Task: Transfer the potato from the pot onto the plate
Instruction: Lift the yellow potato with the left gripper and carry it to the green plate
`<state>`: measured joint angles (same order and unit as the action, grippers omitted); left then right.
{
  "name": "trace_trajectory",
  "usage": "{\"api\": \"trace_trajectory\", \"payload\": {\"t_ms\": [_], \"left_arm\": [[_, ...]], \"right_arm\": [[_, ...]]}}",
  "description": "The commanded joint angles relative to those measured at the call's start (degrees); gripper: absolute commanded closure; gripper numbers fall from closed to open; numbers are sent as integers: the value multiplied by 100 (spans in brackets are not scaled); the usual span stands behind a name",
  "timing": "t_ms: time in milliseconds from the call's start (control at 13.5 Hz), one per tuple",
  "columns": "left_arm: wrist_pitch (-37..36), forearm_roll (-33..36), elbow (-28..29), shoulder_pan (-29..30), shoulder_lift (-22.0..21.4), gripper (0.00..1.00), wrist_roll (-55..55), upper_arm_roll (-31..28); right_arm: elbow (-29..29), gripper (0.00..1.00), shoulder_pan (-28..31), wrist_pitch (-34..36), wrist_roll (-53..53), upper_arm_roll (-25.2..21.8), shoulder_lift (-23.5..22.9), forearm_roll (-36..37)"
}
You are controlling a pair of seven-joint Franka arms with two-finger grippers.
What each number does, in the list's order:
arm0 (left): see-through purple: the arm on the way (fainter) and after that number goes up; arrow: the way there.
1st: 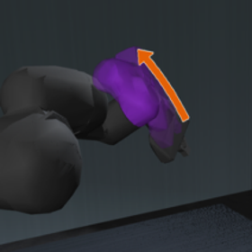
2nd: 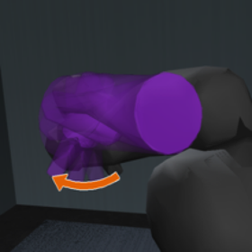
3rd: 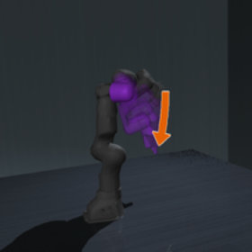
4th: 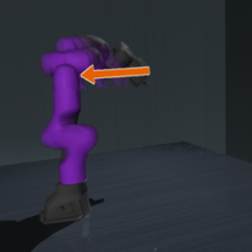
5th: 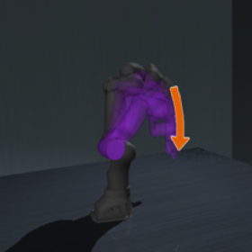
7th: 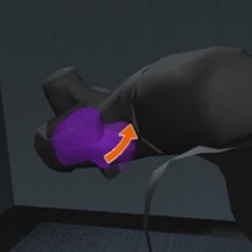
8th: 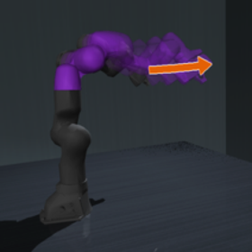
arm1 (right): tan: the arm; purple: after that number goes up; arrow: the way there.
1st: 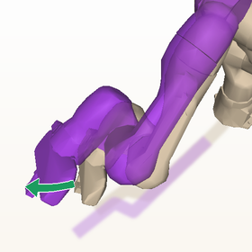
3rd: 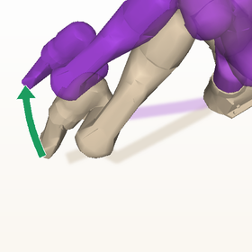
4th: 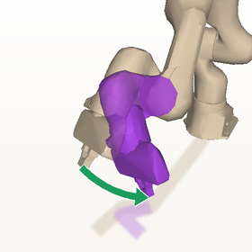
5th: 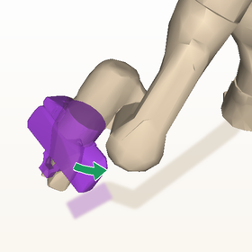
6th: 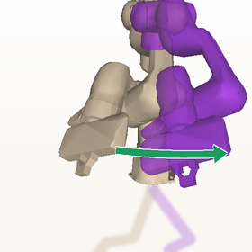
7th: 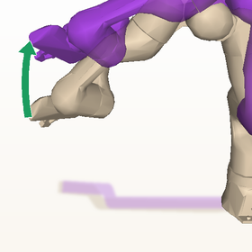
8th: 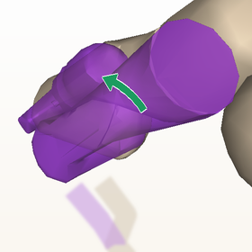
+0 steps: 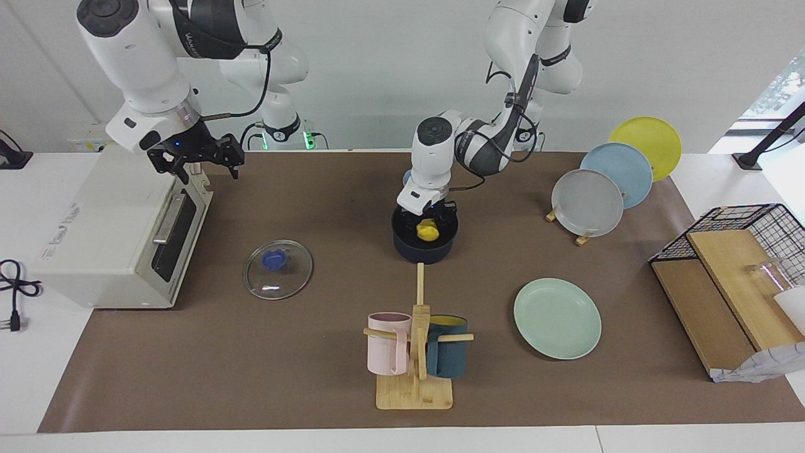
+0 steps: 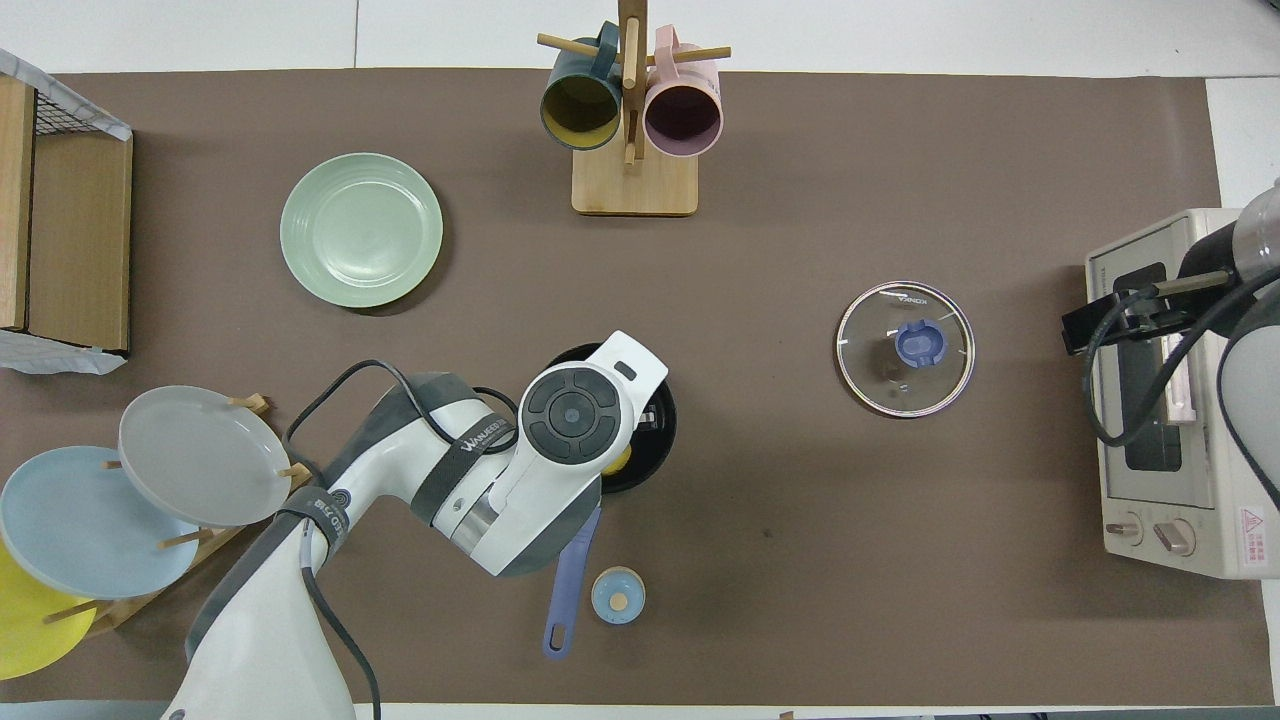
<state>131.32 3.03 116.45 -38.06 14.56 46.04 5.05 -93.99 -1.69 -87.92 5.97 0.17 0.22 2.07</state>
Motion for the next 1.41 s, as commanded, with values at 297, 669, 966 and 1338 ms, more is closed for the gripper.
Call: {"api": "trace_trajectory", "payload": {"t_ms": [297,669,966,1338], "left_arm": [[-946,67,-595,104,-364,100,204,-83],[-3730,-662,-3316,1411,115,100,-726,-92],[-4098,-549,-4315,2424,750,100,-2199,-83],[-2624,-109,-4271,2979,1566,100,-3776,-92]], "right_arm": [[-76,0,63,38,-149,80,92,-5],[-67,0,81,-6,-158,71,92,-40],[-32,0,72,-120,-193,62,101,-31],[-32,0,63,-138,-272,80,128,-31]]}}
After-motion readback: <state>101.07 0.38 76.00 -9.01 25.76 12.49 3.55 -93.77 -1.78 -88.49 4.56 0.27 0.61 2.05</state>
